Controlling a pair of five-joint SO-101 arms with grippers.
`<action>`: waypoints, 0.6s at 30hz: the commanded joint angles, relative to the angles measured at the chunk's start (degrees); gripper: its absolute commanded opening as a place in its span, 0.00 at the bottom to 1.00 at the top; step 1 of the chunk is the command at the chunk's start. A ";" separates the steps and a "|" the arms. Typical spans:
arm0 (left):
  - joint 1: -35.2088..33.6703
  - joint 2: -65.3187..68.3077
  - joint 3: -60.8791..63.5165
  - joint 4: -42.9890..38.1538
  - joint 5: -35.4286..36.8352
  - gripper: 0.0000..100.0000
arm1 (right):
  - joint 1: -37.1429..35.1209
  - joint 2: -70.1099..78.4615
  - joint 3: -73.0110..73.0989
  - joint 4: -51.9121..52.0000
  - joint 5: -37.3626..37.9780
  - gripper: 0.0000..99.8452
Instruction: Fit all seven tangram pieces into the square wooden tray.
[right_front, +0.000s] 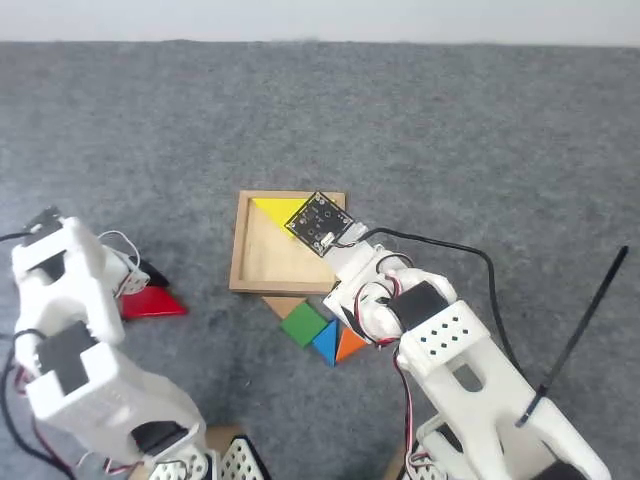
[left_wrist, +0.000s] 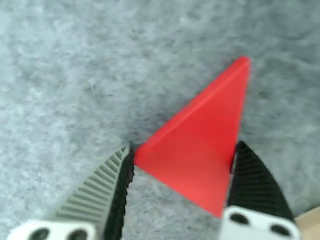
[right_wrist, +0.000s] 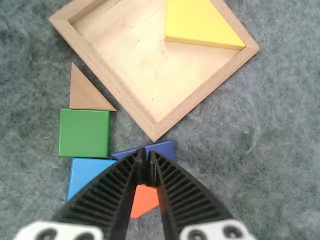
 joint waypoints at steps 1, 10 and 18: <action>0.62 -2.46 2.59 -2.81 -2.90 0.18 | 0.22 -0.40 -0.44 -0.66 -0.35 0.01; 4.04 -20.84 15.78 -9.49 -6.15 0.05 | 0.22 -0.40 -0.44 -0.66 -0.35 0.01; 5.80 -39.91 23.52 -8.35 -5.19 0.04 | 0.22 -0.40 -0.44 -0.66 -0.35 0.01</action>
